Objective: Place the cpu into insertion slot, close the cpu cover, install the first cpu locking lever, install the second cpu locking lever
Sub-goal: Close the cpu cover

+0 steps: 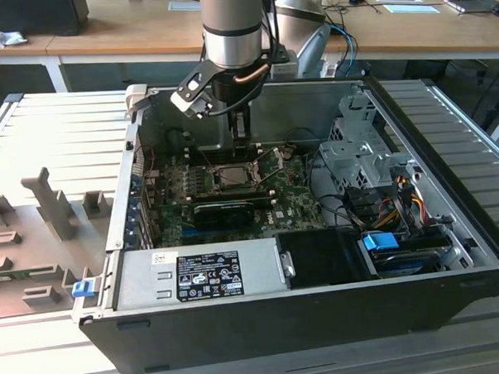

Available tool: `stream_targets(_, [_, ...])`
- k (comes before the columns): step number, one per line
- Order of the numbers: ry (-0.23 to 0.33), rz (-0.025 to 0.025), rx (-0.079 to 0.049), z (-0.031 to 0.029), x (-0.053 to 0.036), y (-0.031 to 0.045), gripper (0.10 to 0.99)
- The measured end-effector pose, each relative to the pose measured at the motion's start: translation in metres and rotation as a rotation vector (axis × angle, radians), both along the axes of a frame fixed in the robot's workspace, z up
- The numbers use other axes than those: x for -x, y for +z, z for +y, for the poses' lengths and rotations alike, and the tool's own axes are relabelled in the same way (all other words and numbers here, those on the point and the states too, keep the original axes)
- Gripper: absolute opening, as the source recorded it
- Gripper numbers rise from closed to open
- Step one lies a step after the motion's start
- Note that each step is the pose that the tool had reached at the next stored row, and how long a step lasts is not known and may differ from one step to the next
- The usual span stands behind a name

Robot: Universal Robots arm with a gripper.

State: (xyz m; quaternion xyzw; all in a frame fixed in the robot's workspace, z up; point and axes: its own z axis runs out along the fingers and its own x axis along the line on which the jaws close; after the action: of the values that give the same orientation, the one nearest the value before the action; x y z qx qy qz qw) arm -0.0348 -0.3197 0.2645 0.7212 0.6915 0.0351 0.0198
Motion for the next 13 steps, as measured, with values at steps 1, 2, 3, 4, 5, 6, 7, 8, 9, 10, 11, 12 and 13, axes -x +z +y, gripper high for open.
stream_targets(1, [0.000,0.0000,0.000,0.0000,-0.0004,0.0024,0.106])
stream_targets(2, [0.000,0.0001,0.000,0.0000,-0.0014,0.0028,0.106])
stream_targets(3, [0.000,0.0004,0.000,0.0000,-0.0024,0.0029,0.106])
stream_targets(4, [0.000,0.0010,0.000,0.0000,-0.0036,0.0030,0.106])
stream_targets(5, [0.000,0.0015,0.000,0.0000,-0.0058,0.0030,0.106])
stream_targets(6, [0.000,0.0015,0.000,0.0000,-0.0078,0.0030,0.106])
stream_targets(7, [0.000,0.0016,0.000,0.0000,-0.0107,0.0030,0.106])
stream_targets(8, [0.000,0.0021,0.000,0.0000,-0.0159,0.0030,0.106])
stream_targets(9, [0.000,0.0023,0.000,0.0000,-0.0198,0.0030,0.106])
stream_targets(10, [0.000,0.0024,0.000,0.0000,-0.0251,0.0030,0.106])
stream_targets(11, [0.000,0.0024,0.000,0.0000,-0.0295,0.0030,0.106])
stream_targets(12, [0.000,0.0025,0.000,0.0000,-0.0331,0.0030,0.106])
stream_targets(13, [0.000,0.0025,0.000,0.0000,-0.0336,0.0032,0.106])
